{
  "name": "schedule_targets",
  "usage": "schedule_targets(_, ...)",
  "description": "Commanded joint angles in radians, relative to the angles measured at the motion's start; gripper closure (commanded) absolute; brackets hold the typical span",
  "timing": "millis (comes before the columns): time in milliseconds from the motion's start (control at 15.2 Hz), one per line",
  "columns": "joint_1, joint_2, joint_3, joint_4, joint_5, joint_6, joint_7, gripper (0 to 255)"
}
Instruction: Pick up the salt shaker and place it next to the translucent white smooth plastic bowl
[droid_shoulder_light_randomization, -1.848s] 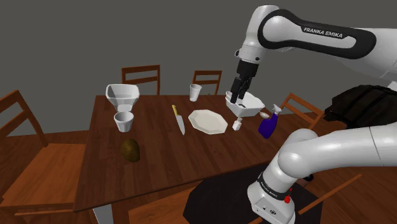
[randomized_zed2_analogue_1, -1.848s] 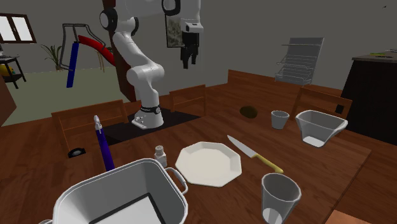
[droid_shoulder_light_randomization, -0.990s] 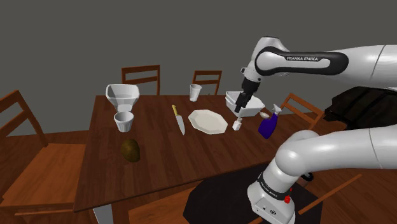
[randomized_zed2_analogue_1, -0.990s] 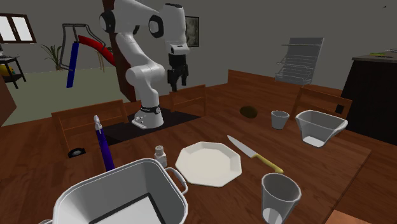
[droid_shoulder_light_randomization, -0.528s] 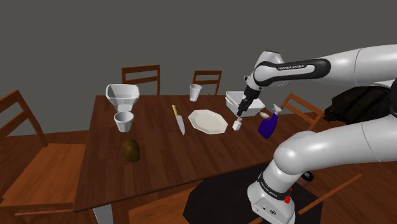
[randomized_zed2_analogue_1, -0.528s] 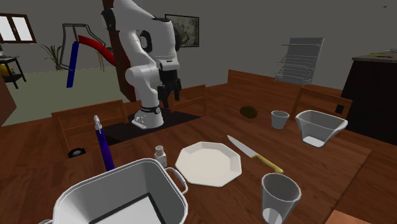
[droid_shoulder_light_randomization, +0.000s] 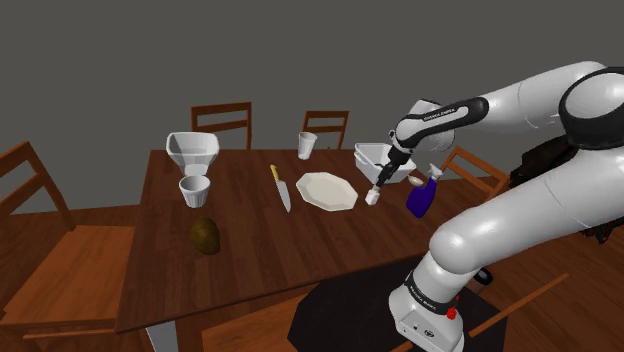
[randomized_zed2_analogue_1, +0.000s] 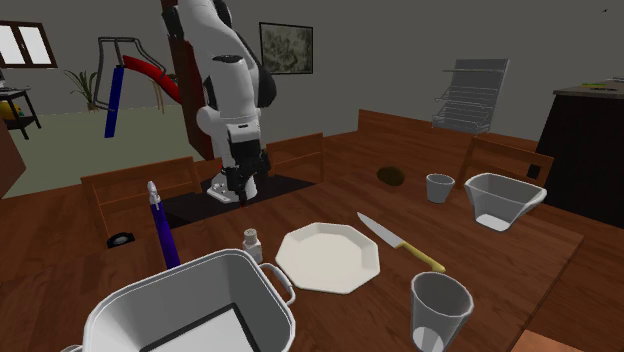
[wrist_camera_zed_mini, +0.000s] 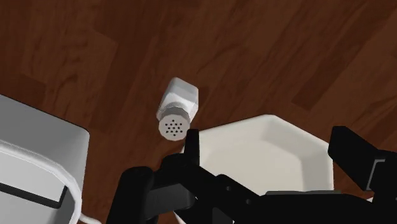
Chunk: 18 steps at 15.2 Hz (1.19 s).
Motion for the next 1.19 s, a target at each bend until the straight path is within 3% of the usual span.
schedule_targets(0, 0.019, 0.077, -0.047, 0.022, 0.03, 0.073, -0.055, 0)
schedule_targets(264, 0.076, 0.243, -0.16, 0.082, 0.17, 0.195, -0.228, 0)
schedule_targets(594, 0.11, 0.329, -0.184, 0.085, 0.278, 0.262, -0.311, 0)
schedule_targets(792, 0.134, 0.398, -0.188, 0.087, 0.386, 0.309, -0.389, 0)
schedule_targets(1122, 0.131, 0.398, -0.185, 0.087, 0.386, 0.309, -0.389, 0)
